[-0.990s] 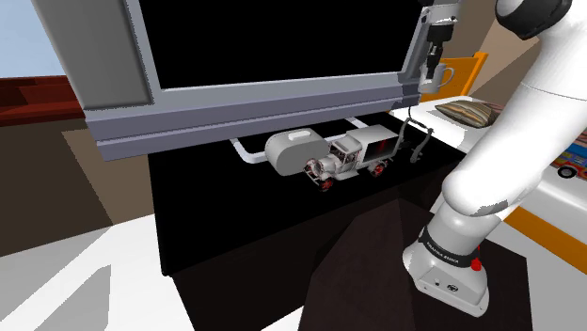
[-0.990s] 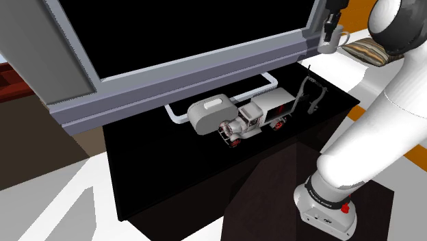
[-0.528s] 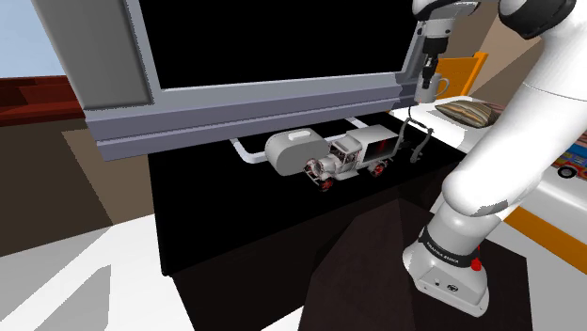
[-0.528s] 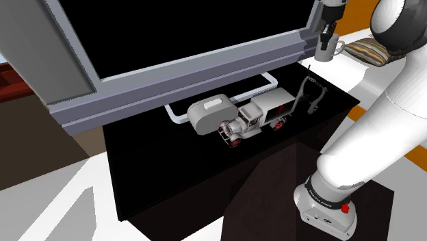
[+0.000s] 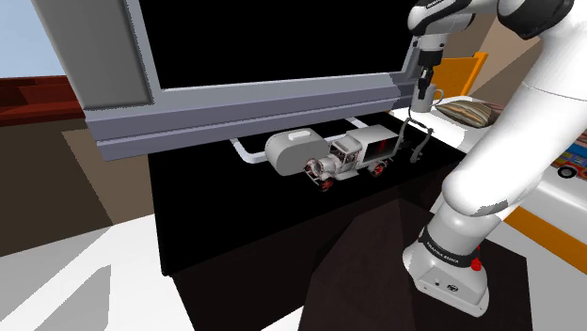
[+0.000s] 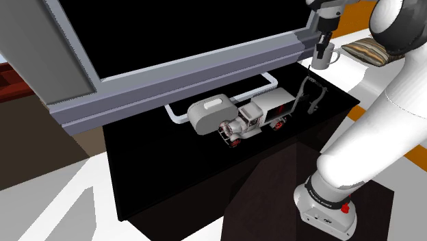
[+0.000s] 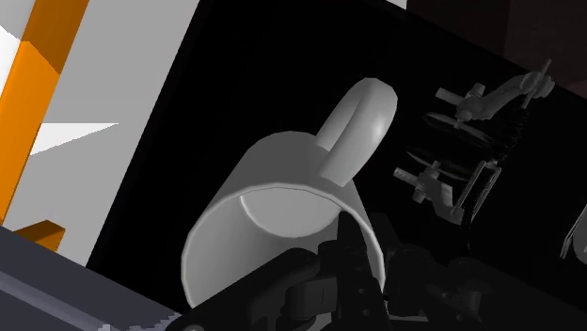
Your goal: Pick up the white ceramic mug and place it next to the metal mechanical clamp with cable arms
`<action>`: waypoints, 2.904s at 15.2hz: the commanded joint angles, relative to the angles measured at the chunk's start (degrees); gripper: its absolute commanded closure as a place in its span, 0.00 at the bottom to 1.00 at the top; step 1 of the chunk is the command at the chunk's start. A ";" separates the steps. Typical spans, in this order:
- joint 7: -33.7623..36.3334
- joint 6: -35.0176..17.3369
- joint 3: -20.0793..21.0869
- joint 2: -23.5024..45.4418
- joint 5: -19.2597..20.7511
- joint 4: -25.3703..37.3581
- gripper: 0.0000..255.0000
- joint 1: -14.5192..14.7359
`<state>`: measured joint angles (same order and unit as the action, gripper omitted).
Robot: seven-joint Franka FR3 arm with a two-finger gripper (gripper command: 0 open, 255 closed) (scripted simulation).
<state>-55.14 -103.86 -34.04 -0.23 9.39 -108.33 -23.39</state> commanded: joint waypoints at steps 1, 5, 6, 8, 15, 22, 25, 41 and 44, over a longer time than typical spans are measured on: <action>0.00 -1.62 -0.09 0.55 -0.23 -1.11 1.00 -0.08; 0.13 -4.62 -0.19 1.26 -0.49 -3.51 1.00 -0.20; 0.15 -5.37 -0.22 1.48 -0.57 -4.07 1.00 -0.24; 0.16 -6.87 -0.27 1.94 -0.76 -5.17 1.00 -0.31; 0.02 -12.11 -0.39 4.02 -1.69 -8.62 1.00 -0.60; -0.44 -17.31 -0.36 6.74 -3.07 -11.46 1.00 -0.99; -0.71 -19.41 -0.27 8.03 -3.77 -12.45 1.00 -1.19; 0.25 -13.73 -0.16 5.44 -2.50 -9.08 0.00 -0.41; 0.45 -12.23 -0.08 4.88 -2.25 -8.09 0.00 -0.24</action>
<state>-54.74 -116.62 -34.16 4.72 7.11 -116.82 -23.69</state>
